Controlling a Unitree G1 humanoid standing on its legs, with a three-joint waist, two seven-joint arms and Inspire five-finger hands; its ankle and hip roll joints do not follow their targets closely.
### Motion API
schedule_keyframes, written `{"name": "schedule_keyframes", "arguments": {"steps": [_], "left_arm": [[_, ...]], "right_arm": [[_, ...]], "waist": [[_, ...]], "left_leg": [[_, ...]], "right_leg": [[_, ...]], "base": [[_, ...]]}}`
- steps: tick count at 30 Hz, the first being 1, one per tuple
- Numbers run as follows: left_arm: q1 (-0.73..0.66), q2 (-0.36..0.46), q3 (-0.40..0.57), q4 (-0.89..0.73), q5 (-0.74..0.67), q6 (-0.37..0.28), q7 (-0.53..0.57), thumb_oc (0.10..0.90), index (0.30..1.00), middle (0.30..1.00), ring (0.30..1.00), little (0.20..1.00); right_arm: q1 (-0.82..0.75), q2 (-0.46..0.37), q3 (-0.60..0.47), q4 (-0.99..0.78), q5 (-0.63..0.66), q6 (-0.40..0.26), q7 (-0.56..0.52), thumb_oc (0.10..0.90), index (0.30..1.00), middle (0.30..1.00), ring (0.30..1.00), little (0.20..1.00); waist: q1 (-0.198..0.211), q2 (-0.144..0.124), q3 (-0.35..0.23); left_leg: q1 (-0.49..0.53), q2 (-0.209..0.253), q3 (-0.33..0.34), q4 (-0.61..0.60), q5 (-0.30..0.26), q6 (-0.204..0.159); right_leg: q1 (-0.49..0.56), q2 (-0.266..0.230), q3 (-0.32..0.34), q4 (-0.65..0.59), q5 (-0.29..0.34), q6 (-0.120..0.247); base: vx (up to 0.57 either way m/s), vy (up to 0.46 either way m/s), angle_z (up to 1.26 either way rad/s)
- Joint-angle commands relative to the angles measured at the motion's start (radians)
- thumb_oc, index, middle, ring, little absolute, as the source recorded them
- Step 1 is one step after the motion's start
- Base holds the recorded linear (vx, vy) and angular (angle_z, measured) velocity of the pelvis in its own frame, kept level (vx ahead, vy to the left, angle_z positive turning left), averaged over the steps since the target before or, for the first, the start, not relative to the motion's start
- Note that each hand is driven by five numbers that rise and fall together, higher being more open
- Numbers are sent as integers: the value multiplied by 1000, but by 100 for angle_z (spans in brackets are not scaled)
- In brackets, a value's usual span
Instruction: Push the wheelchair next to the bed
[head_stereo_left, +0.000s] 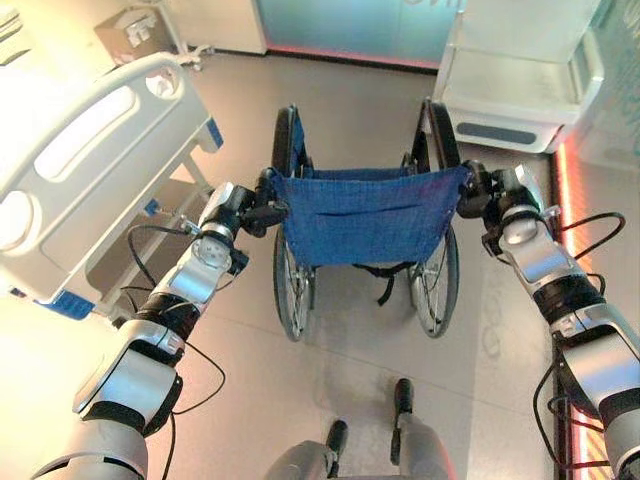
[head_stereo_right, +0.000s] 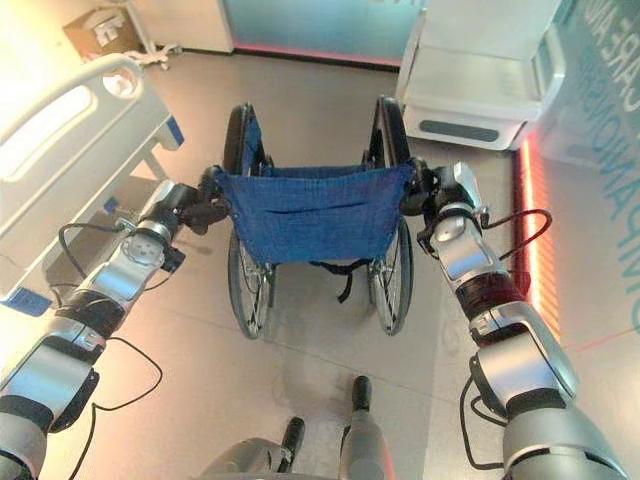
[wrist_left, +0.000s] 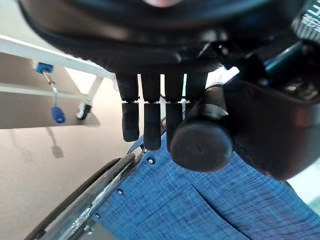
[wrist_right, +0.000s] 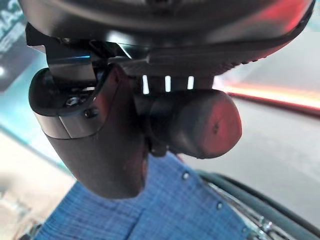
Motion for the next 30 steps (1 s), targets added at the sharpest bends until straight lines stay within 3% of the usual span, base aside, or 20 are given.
{"name": "schedule_keyframes", "arguments": {"steps": [1, 4, 7, 10, 13, 14, 17, 19, 20, 22, 23, 25, 26, 28, 30], "left_arm": [[13, 16, -72, -57, 33, -56, 9, 400, 300, 300, 300, 300], [26, 13, -73, -61, 35, -52, 8, 400, 300, 300, 300, 300], [25, -8, -83, -48, 42, -59, 15, 400, 300, 300, 300, 300], [21, -25, -92, -42, 41, -69, 28, 400, 300, 300, 300, 300], [23, -46, -87, -41, 60, -69, 33, 400, 300, 300, 300, 300], [30, -55, -82, -47, 78, -69, 38, 400, 300, 300, 300, 300], [36, -61, -75, -66, 90, -67, 38, 400, 300, 300, 300, 300], [42, -51, -78, -87, 87, -57, 43, 400, 300, 300, 300, 300], [51, -44, -73, -102, 88, -47, 42, 400, 300, 300, 300, 300], [76, -24, -53, -126, 95, -33, 37, 400, 300, 300, 300, 300], [86, -12, -38, -136, 97, -31, 33, 400, 300, 300, 300, 300], [97, -2, -21, -144, 99, -36, 30, 400, 300, 300, 300, 300], [103, 12, -11, -146, 95, -37, 17, 400, 300, 300, 300, 300], [105, 23, -16, -127, 99, -39, -8, 400, 300, 300, 300, 300], [106, 27, -22, -119, 104, -38, -19, 400, 300, 300, 300, 300]], "right_arm": [[-29, -27, 147, -22, -44, -108, 94, 400, 300, 300, 300, 300], [-8, -37, 147, -32, -65, -140, 120, 400, 300, 300, 300, 300], [2, -40, 159, -19, -82, -159, 120, 400, 300, 300, 300, 300], [16, -44, 169, -9, -83, -161, 98, 400, 300, 300, 300, 300], [27, -31, 170, -5, -82, -138, 71, 400, 300, 300, 300, 300], [24, -16, 173, -3, -77, -127, 61, 400, 300, 300, 300, 300], [18, 11, 174, -3, -80, -93, 34, 400, 300, 300, 300, 300], [24, 24, 178, -23, -81, -80, 31, 400, 300, 300, 300, 300], [23, 30, 180, -32, -86, -77, 39, 400, 300, 300, 300, 300], [16, 29, 189, -46, -88, -82, 59, 400, 300, 300, 300, 300], [7, 23, 191, -52, -92, -89, 77, 400, 300, 300, 300, 300], [-6, 14, 194, -58, -113, -106, 99, 400, 300, 300, 300, 300], [2, 8, 190, -50, -107, -133, 105, 400, 300, 300, 300, 300], [47, 15, 164, -41, -116, -156, 125, 400, 300, 300, 300, 300], [68, 20, 161, -40, -116, -162, 129, 400, 300, 300, 300, 300]], "waist": [[-13, -21, -11], [-25, -7, -27], [-38, 1, -52], [-43, -3, -70], [-17, -8, -53], [3, -13, -40], [44, -8, -6], [82, 5, 20], [103, 22, 23], [140, 32, 27], [151, 34, 24], [157, 38, 16], [157, 30, -8], [165, 12, -36], [168, 1, -44]], "left_leg": [[217, 118, 182, 79, -166, -55], [232, 207, 223, 63, -3, -99], [236, 257, 264, 86, 124, -132], [213, 263, 288, 147, 183, -138], [123, 212, 281, 175, 152, -110], [72, 167, 275, 152, 120, -92], [-42, 99, 307, 86, 98, -85], [-155, 67, 314, 55, 153, -97], [-213, 58, 306, 7, 209, -108], [-253, 48, 305, -71, 275, -117], [-256, 47, 315, -95, 279, -115], [-257, 52, 345, -84, 258, -106], [-234, 45, 356, -38, 192, -65], [-236, 38, 356, 26, 125, -35], [-208, 38, 358, 34, 99, -17]], "right_leg": [[-52, -34, 5, -22, 94, -4], [-5, -12, -54, -29, 52, -43], [22, 3, -106, -27, 13, -80], [64, 22, -134, -35, -25, -116], [144, 58, -113, -35, -68, -133], [183, 74, -93, -41, -79, -131], [272, 109, -71, -60, -112, -128], [343, 147, -39, -72, -144, -137], [378, 179, -17, -81, -158, -144], [443, 207, 36, -92, -190, -152], [461, 213, 54, -92, -206, -154], [470, 212, 59, -77, -233, -154], [471, 196, 63, -34, -258, -145], [486, 172, 41, 8, -279, -131], [465, 143, 6, 58, -236, -106]], "base": [[557, -320, 55], [519, -303, 37], [410, -214, 45], [386, -192, 25], [465, -172, 8], [414, -92, 7], [414, -30, 5], [487, 15, -28], [559, 57, -56], [504, 123, -69], [419, 198, -107], [387, 253, -141], [423, 252, -114], [485, 232, -71], [384, 170, -24]]}}
